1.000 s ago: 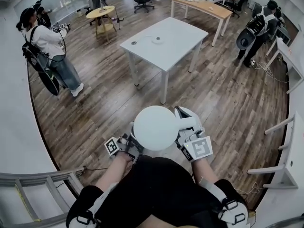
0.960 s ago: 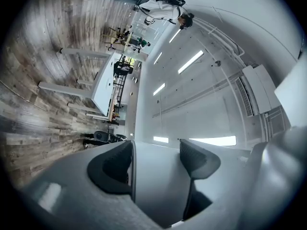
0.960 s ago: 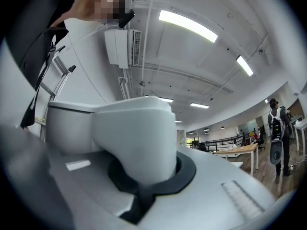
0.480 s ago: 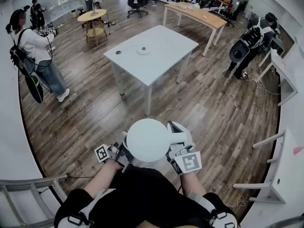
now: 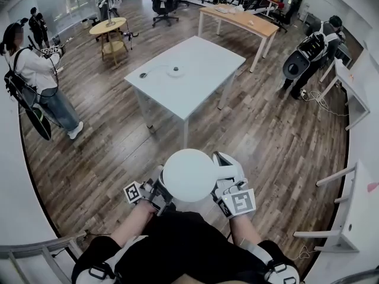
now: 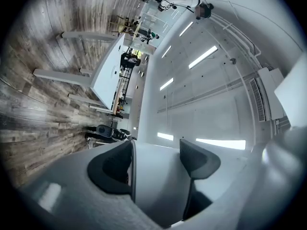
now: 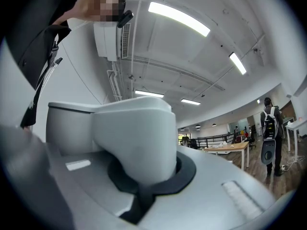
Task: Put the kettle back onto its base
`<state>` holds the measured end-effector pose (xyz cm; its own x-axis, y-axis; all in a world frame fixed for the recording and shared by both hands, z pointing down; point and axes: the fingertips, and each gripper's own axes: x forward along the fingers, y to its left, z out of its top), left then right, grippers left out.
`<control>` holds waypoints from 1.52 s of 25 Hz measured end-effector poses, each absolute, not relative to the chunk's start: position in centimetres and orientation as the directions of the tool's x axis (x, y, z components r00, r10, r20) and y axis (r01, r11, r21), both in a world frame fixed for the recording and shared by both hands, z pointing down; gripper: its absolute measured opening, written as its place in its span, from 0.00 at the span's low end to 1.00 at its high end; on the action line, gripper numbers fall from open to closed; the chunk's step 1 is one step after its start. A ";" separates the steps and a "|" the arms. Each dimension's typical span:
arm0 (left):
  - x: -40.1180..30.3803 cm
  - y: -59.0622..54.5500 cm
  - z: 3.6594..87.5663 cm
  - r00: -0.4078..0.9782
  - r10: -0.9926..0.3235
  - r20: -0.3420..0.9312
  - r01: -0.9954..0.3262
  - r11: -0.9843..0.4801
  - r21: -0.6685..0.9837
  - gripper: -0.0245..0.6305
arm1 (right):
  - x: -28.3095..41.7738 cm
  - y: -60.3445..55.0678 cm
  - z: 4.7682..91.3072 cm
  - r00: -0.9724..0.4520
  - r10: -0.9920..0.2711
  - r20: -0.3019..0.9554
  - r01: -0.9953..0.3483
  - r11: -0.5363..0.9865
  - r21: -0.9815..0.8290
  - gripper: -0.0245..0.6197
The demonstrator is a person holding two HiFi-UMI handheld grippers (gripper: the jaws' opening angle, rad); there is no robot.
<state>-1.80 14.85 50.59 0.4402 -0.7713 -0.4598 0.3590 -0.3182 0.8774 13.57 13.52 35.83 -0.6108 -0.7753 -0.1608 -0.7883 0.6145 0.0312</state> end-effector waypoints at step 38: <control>-12.6 -14.0 51.2 0.429 -0.770 -0.472 0.361 -0.333 0.871 0.53 | 2.5 -15.2 36.7 -0.631 -0.760 -0.157 -0.773 0.632 0.051 0.05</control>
